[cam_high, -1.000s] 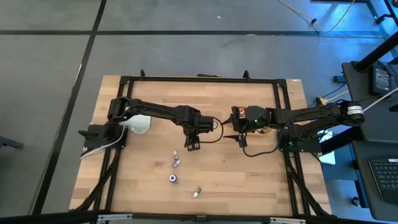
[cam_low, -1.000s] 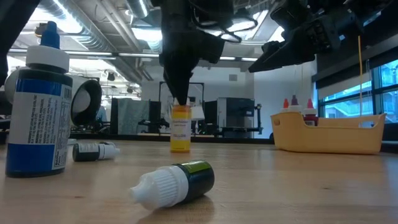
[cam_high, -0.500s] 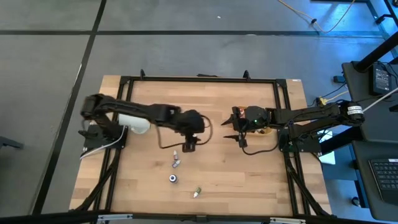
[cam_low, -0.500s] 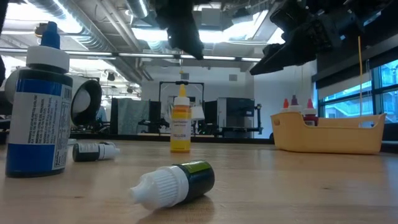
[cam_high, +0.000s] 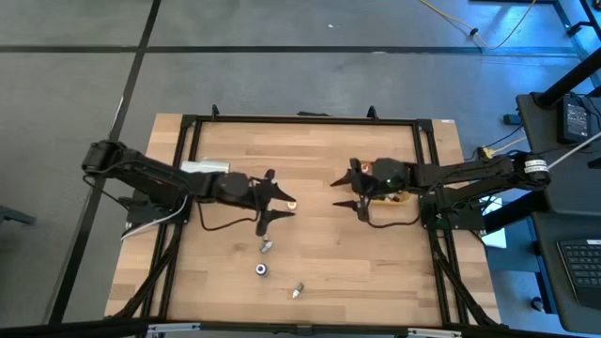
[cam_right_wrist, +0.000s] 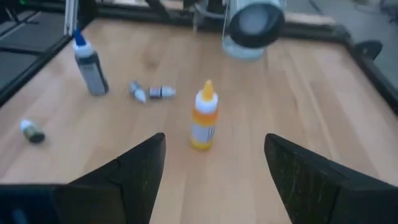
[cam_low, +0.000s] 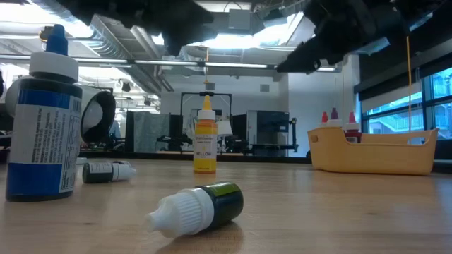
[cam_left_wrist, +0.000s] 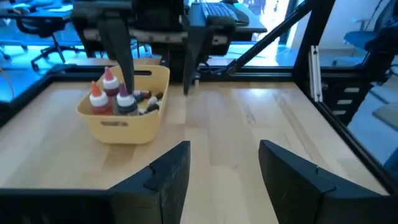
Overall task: Pick & Place food coloring
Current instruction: Put the yellow food coloring into the yellow bin
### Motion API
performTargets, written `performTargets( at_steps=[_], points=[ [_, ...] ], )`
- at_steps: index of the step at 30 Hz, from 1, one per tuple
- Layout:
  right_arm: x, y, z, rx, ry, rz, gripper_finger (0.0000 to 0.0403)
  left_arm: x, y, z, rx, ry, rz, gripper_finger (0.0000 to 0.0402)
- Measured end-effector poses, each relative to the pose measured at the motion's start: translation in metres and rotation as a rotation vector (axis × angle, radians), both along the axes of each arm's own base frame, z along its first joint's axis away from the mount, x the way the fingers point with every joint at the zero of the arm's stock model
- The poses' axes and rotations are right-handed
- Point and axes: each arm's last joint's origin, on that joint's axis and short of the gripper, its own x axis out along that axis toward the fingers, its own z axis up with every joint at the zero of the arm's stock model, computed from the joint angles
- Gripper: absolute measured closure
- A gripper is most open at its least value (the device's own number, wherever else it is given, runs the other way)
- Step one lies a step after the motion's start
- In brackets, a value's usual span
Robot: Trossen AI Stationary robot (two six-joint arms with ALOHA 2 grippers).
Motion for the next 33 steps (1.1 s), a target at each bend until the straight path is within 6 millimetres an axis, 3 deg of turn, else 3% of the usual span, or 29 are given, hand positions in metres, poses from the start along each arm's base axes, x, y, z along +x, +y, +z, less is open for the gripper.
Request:
performTargets(
  at_steps=[7,16,21,33],
  points=[
    [0.025,-0.001,0.016,-0.029,-0.037,0.02,0.0126,-0.003,0.001,-0.006,-0.013,0.018,0.02,0.0215],
    [0.093,-0.001,-0.014,-0.055,0.085,0.097,0.0126,-0.002,0.002,-0.002,-0.009,-0.026,0.055,0.0219],
    [0.122,-0.002,-0.025,-0.07,0.111,0.107,0.0126,-0.006,-0.005,0.004,-0.017,-0.053,-0.048,0.0215],
    [0.14,-0.003,-0.048,-0.071,0.157,0.112,0.0126,-0.013,-0.022,0.01,-0.016,-0.068,-0.144,0.0215]
  ],
)
